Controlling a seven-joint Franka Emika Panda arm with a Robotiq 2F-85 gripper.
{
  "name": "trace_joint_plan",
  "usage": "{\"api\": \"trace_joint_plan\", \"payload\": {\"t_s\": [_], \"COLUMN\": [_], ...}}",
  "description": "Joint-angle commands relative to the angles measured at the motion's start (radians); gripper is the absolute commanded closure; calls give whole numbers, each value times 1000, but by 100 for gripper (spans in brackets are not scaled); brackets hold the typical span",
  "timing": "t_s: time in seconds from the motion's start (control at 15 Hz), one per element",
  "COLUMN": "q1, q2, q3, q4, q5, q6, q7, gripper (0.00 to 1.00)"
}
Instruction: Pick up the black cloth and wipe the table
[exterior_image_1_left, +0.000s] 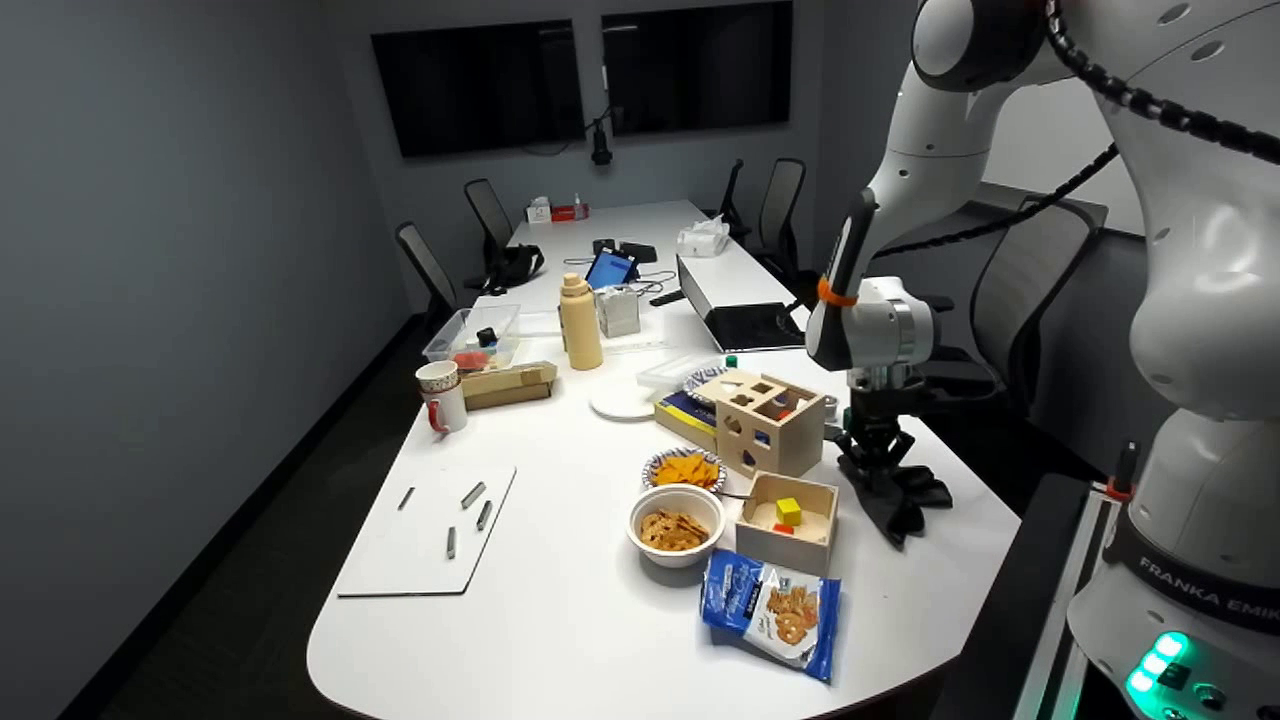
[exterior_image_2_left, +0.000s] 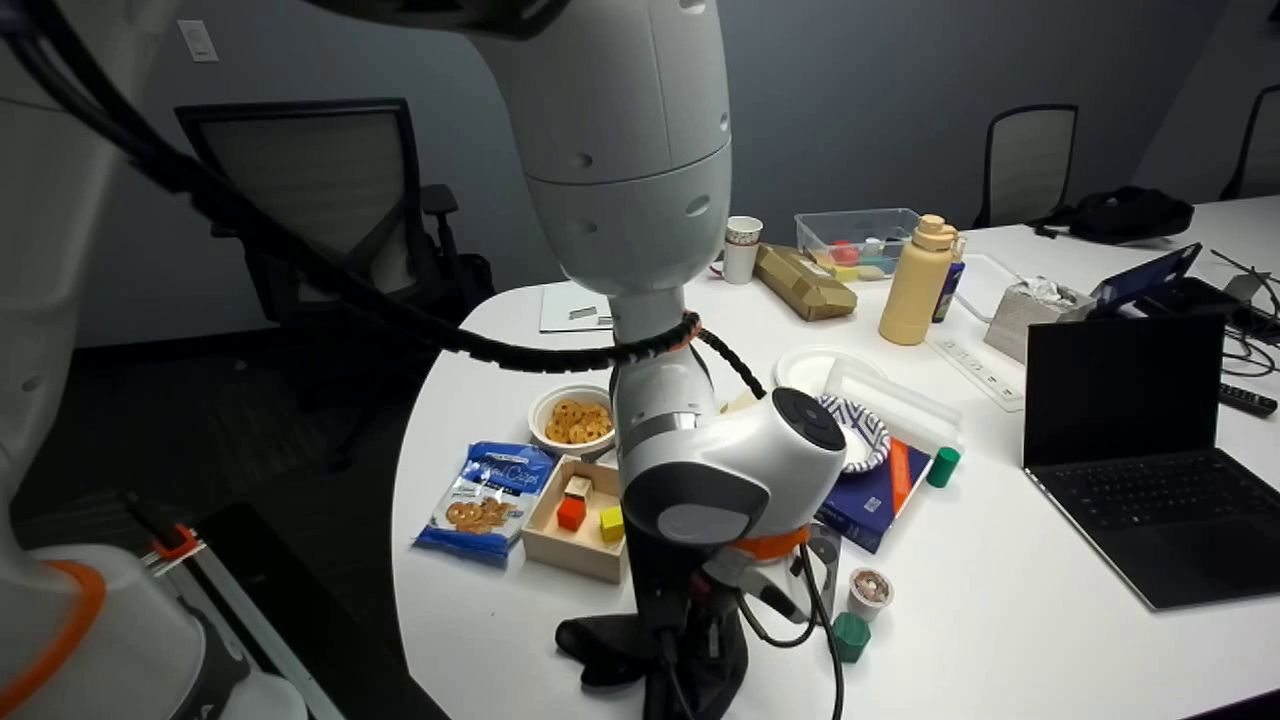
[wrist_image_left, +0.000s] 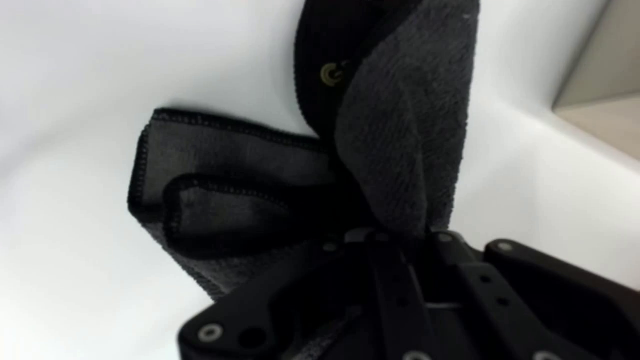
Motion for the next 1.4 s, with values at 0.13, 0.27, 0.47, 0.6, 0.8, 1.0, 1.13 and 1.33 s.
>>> {"api": "trace_joint_plan", "payload": {"t_s": [0.13, 0.27, 0.47, 0.6, 0.8, 1.0, 1.13, 1.33], "q1": [-9, 1, 13, 19, 39, 32, 12, -30], "q2": [-12, -38, -62, -67, -69, -65, -55, -37], "q3": [60, 69, 77, 72, 28, -21, -39, -33], "q4": [-51, -94, -162, -203, -254, -262, -241, -202], "q5": [28, 20, 16, 14, -4, -4, 8, 36], "q6": [-38, -52, -62, -65, -51, -11, 15, 66], "q7": [-67, -90, -113, -115, -85, -75, -81, -85], "gripper": [98, 98, 98, 98, 98, 98, 98, 98]}}
